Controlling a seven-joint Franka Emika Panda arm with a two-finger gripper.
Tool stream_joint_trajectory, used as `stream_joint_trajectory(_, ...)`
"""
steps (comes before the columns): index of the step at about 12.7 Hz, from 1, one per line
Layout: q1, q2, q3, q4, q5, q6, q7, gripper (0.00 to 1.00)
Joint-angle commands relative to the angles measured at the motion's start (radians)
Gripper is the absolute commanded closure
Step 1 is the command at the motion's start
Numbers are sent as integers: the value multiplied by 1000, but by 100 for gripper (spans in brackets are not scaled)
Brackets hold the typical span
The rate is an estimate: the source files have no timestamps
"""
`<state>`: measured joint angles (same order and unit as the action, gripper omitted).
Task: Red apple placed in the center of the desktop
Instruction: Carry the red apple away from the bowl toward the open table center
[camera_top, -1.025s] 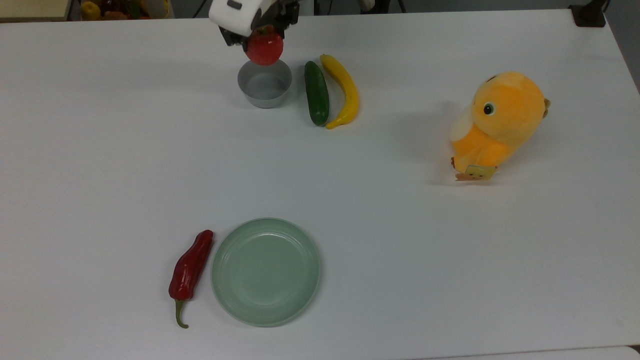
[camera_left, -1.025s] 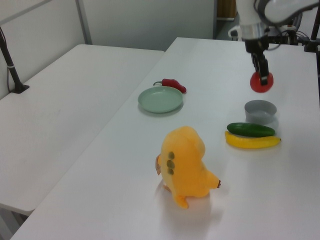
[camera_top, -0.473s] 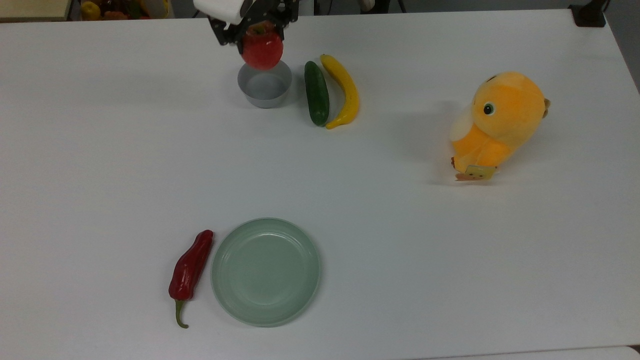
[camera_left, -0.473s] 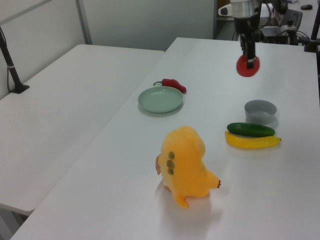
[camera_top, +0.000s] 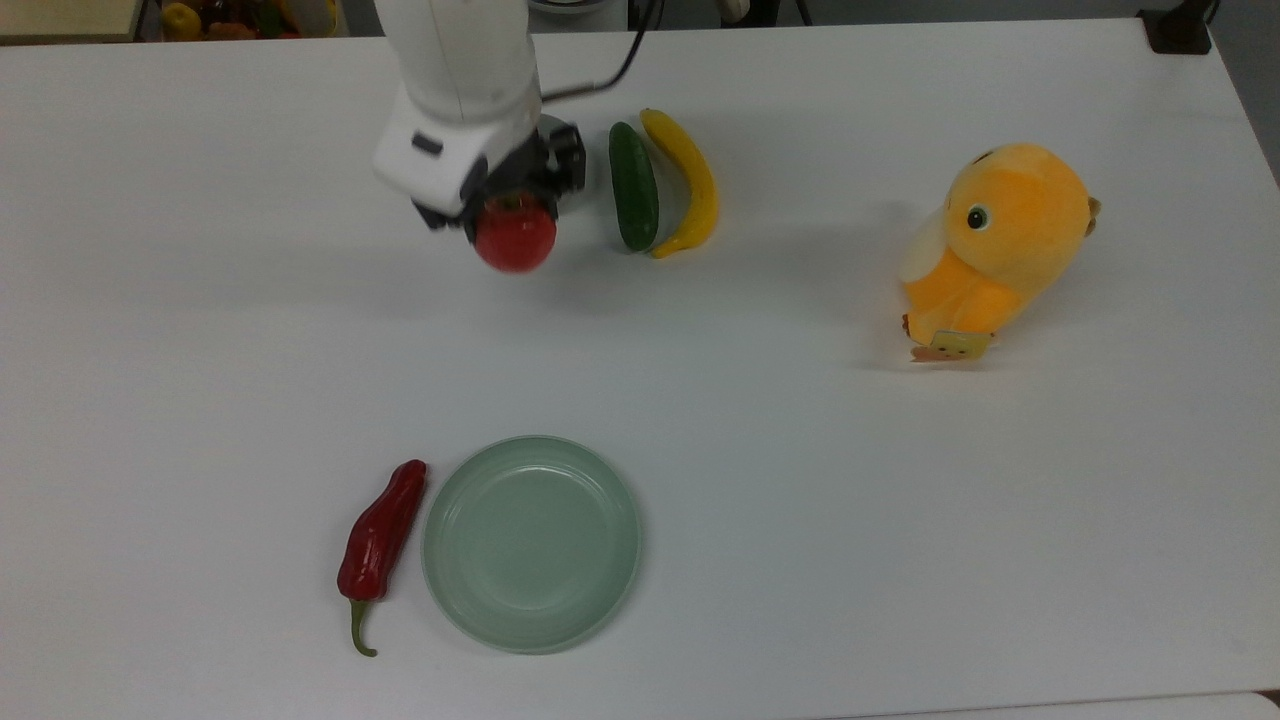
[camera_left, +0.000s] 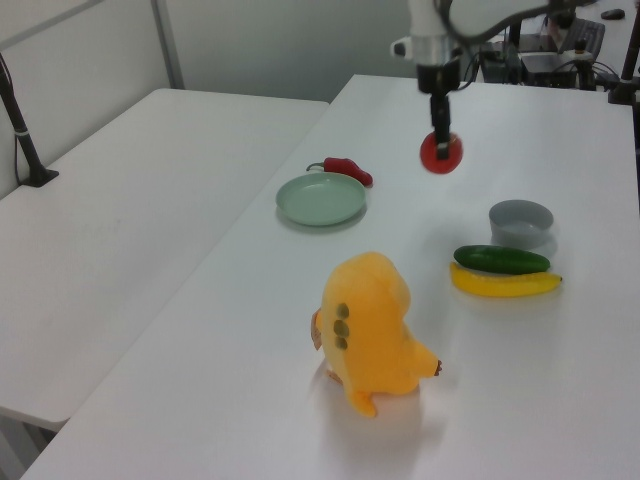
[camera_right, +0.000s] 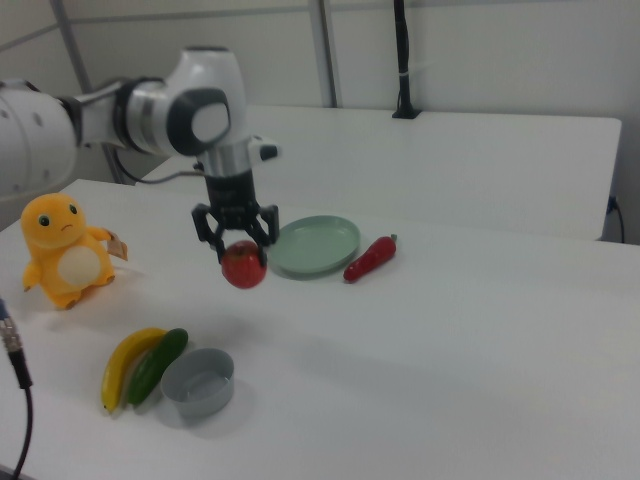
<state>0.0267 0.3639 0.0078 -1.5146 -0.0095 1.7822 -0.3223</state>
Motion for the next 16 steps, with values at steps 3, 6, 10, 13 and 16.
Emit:
stream_joint_trajectory(3, 7, 148, -6, 42, -3, 101, 26, 100)
stream_joint_trajectory(6, 5, 171, -6, 40, -3, 143, 26, 100)
stream_joint_trajectory(10, 2, 194, -6, 36, -1, 155, 22, 100)
stream_joint_trajectory(13, -1, 208, -6, 33, -1, 192, 25, 95)
stream_joint_trajectory(16, -2, 208, -6, 28, -3, 192, 17, 75)
